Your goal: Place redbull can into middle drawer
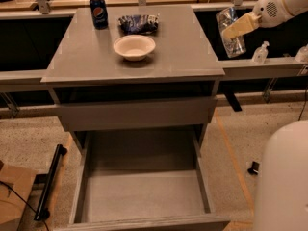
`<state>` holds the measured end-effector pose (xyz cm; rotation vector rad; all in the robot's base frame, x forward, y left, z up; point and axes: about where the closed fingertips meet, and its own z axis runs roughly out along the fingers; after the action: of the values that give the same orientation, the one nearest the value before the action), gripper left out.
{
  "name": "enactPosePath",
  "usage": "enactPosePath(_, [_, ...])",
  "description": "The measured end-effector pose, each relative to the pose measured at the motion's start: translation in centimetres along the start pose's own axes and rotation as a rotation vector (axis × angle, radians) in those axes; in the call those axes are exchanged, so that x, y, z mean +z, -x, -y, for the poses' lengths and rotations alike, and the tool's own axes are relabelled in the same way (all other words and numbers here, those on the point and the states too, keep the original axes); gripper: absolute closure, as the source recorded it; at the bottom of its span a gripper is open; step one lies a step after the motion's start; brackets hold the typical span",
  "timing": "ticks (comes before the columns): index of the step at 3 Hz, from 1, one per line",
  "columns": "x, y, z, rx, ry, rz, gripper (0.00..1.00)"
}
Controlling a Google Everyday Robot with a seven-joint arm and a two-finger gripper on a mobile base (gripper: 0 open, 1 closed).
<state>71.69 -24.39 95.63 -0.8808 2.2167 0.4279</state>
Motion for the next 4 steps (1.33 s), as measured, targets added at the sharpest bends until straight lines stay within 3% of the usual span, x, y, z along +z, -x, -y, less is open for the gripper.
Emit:
enactPosePath(2, [-1.5,-4.2,-2.0,0.086,0.034,-0.041,1.0])
enactPosePath(3, [-2.7,-4.9,-4.5,0.061,0.023,-0.002,1.0])
enactPosePath(4, [-2.8,-4.8,-7.9,-0.028,-0.008,0.066,1.0])
